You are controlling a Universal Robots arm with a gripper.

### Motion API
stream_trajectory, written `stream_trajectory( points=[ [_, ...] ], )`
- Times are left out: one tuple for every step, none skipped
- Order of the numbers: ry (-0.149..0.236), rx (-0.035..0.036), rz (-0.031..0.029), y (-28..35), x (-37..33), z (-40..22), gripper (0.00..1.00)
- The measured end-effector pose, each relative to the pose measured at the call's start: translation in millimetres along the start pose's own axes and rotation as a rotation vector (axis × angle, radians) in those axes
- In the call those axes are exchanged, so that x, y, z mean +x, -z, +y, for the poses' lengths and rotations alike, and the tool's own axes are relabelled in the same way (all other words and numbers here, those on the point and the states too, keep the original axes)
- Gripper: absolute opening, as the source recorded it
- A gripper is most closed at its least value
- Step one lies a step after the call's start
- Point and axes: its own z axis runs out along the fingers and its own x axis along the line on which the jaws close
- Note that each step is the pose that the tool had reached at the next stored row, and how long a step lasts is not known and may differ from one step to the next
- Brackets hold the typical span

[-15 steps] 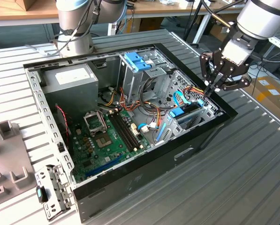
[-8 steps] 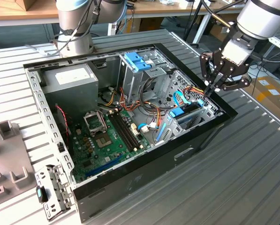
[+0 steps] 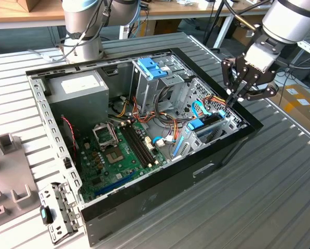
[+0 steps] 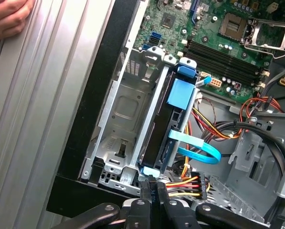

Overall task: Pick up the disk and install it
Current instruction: 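Insert the second disk wire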

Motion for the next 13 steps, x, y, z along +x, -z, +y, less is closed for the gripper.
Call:
stream_trajectory(
  points=[
    [-0.013, 0.0004, 0.0003, 0.0, 0.0, 0.0, 0.16],
    [-0.019, 0.0005, 0.0005, 0.0, 0.0, 0.0, 0.16],
    [-0.020, 0.0006, 0.0005, 0.0, 0.0, 0.0, 0.16],
    [-0.020, 0.0006, 0.0005, 0.0, 0.0, 0.0, 0.16],
    [-0.020, 0.0007, 0.0006, 0.0, 0.0, 0.0, 0.16],
    [-0.020, 0.0006, 0.0006, 0.0, 0.0, 0.0, 0.16],
    [-0.021, 0.0007, 0.0006, 0.0, 0.0, 0.0, 0.16],
    [-0.021, 0.0006, 0.0006, 0.0, 0.0, 0.0, 0.16],
    [-0.027, 0.0008, 0.0007, 0.0, 0.0, 0.0, 0.16],
    [-0.037, 0.0011, 0.0009, -0.1, 0.0, 0.0, 0.16],
    [-0.047, 0.0015, 0.0012, -0.1, 0.0, 0.0, 0.16],
    [-0.062, 0.0019, 0.0016, -0.1, 0.0, 0.0, 0.16],
    [-0.068, 0.0020, 0.0018, -0.1, 0.0, 0.0, 0.16]
  ],
)
